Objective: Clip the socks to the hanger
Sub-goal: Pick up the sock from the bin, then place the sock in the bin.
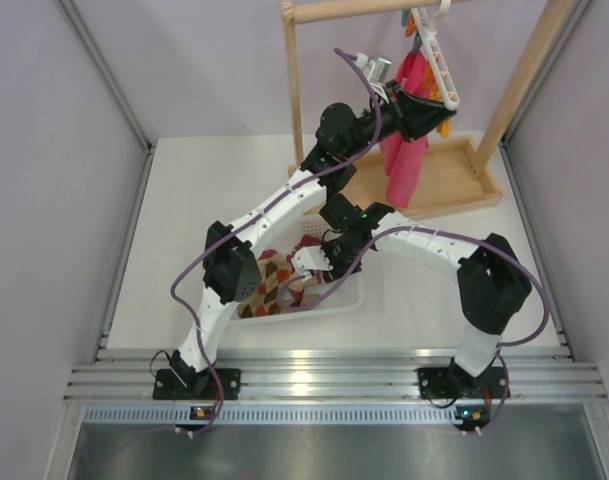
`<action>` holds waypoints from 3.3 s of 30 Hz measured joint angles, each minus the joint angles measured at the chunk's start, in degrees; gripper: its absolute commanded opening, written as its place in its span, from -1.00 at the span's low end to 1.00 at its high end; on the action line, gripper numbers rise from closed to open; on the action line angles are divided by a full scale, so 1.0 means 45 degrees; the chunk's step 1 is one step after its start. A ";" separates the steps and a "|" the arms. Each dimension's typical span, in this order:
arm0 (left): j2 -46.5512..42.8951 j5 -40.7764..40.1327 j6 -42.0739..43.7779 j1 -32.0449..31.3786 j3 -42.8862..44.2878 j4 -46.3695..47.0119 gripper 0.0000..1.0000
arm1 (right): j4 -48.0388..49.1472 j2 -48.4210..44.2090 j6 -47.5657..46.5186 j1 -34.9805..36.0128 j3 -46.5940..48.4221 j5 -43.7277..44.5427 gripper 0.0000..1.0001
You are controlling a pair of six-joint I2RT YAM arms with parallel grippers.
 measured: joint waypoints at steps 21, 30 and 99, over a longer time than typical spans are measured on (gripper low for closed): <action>0.0000 -0.0053 -0.0063 0.0000 -0.0155 0.0243 -1.00 | -0.2220 0.2623 -0.0311 0.0559 0.2016 0.2453 -0.04; 0.0000 -0.0053 -0.0073 0.0000 -0.0175 0.0248 -1.00 | -0.2584 0.3517 -0.0223 0.0884 0.2239 0.3793 -0.28; -0.0466 0.0612 -0.0738 0.0335 -0.1302 0.1025 -1.00 | 0.4231 -0.9496 -0.9743 -0.8480 -0.4556 -0.9491 -1.00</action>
